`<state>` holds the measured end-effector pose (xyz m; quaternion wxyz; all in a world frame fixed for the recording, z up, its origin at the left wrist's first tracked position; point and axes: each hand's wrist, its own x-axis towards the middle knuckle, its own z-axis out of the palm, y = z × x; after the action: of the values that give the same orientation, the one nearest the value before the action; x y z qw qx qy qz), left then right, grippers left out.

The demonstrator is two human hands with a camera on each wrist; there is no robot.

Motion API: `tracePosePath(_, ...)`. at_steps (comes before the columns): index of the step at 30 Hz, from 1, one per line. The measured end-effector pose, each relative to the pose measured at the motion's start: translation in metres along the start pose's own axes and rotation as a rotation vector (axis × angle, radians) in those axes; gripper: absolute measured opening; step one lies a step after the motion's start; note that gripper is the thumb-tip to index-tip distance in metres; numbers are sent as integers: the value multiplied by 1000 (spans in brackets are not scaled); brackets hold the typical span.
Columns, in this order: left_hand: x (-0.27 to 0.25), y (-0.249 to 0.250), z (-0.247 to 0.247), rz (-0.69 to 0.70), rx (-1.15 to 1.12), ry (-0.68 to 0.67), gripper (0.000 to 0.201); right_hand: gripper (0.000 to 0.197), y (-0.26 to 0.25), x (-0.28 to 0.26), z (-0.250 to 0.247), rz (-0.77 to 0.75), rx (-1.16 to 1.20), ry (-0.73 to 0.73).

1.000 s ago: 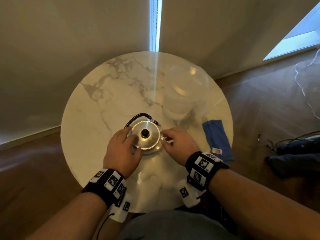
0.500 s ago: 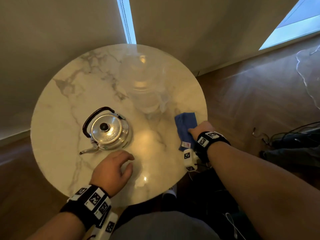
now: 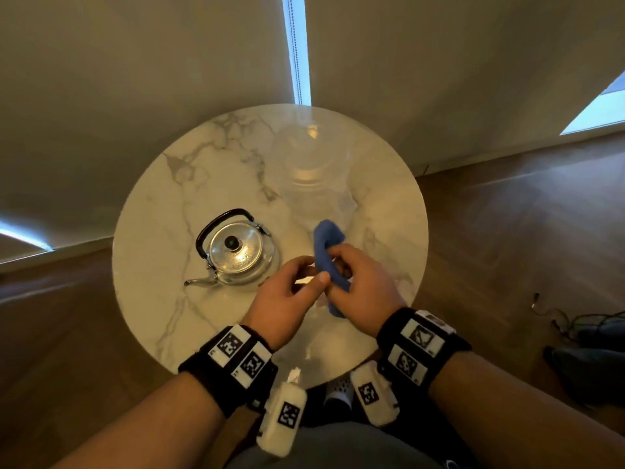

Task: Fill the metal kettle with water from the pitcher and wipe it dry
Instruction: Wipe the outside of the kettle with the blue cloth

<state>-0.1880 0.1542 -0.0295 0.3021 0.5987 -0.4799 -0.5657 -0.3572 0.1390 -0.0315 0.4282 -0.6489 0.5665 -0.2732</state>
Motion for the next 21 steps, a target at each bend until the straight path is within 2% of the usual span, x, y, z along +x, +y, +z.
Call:
tracePosePath(1, -3, 4, 0, -70, -187, 26, 22, 25, -10, -2, 7, -99, -11, -73)
tracePosePath(3, -9, 5, -9, -169, -492, 133, 23, 26, -20, -3, 18, -188, -44, -197)
tracePosePath(5, -13, -2, -27, -210, -653, 246, 27, 29, -24, 0, 22, -238, -56, -149)
tracePosePath(7, -16, -12, -44, -195, -544, 341, 25, 27, -25, 7, 25, -234, 6, -42)
tracePosePath(8, -18, -15, -51, -170, -371, 395, 21, 26, -26, 12, 28, -215, 46, -22)
tracePosePath(10, -24, -13, -58, -100, -69, 447, 14, 34, -31, 24, 41, -133, 151, -94)
tracePosePath(11, -26, -9, -58, -65, -6, 448, 16, 45, -36, 29, 50, -71, 269, -181)
tracePosePath(13, -29, 7, -55, -6, -60, 390, 22, 61, -43, 36, 70, 49, 583, -367)
tracePosePath(15, -29, 22, -55, -19, -218, 287, 31, 56, -40, 40, 84, 133, 904, -476)
tracePosePath(17, -26, 30, -63, -100, -339, 197, 38, 40, -39, 43, 92, 337, 1217, -513)
tracePosePath(18, -24, 27, -71, -102, -337, 160, 40, 36, -35, 48, 96, 420, 1223, -482)
tracePosePath(20, -18, 16, -91, -48, -231, 122, 33, 41, -24, 55, 106, 496, 1006, -327)
tracePosePath(21, -12, 8, -105, -28, -130, 144, 26, 45, -20, 59, 110, 539, 888, -240)
